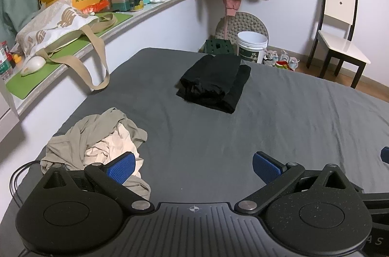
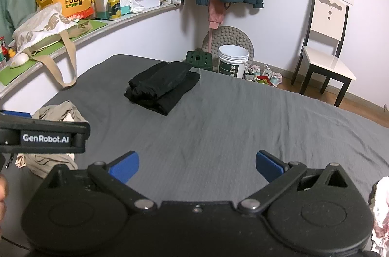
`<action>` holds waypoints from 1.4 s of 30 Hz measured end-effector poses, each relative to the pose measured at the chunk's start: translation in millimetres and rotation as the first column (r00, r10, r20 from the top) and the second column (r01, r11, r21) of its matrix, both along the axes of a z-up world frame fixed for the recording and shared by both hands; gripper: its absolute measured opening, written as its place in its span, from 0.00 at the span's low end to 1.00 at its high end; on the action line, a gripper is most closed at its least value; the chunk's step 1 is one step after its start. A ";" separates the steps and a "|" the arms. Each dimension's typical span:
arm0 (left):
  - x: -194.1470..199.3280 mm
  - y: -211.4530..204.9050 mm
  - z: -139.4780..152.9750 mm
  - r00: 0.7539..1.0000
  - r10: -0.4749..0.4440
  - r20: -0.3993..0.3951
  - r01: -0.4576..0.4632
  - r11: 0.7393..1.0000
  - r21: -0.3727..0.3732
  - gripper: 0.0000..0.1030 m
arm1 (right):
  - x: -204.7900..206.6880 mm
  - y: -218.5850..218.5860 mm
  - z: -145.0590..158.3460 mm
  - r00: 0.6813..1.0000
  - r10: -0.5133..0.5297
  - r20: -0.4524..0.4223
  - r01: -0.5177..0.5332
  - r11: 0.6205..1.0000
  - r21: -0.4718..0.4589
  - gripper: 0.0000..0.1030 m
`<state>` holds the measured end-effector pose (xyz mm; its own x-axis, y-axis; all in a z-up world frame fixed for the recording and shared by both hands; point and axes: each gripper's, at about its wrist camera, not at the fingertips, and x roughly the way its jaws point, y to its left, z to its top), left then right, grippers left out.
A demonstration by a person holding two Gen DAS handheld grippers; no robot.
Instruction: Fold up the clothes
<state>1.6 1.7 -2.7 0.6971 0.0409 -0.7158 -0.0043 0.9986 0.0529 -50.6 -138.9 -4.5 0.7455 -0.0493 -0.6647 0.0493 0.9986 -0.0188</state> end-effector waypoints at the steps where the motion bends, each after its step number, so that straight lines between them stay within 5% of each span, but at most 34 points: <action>1: 0.7 0.7 -1.2 1.000 -0.001 -0.001 0.001 1.000 0.000 1.00 | 0.1 -0.1 -0.3 1.000 0.000 -0.001 0.000 1.000 0.000 1.00; 42: 2.7 -0.7 -9.0 0.999 0.000 -0.033 0.001 1.000 0.005 1.00 | 3.3 -2.4 -8.4 0.999 -0.012 -0.036 0.012 1.000 -0.003 1.00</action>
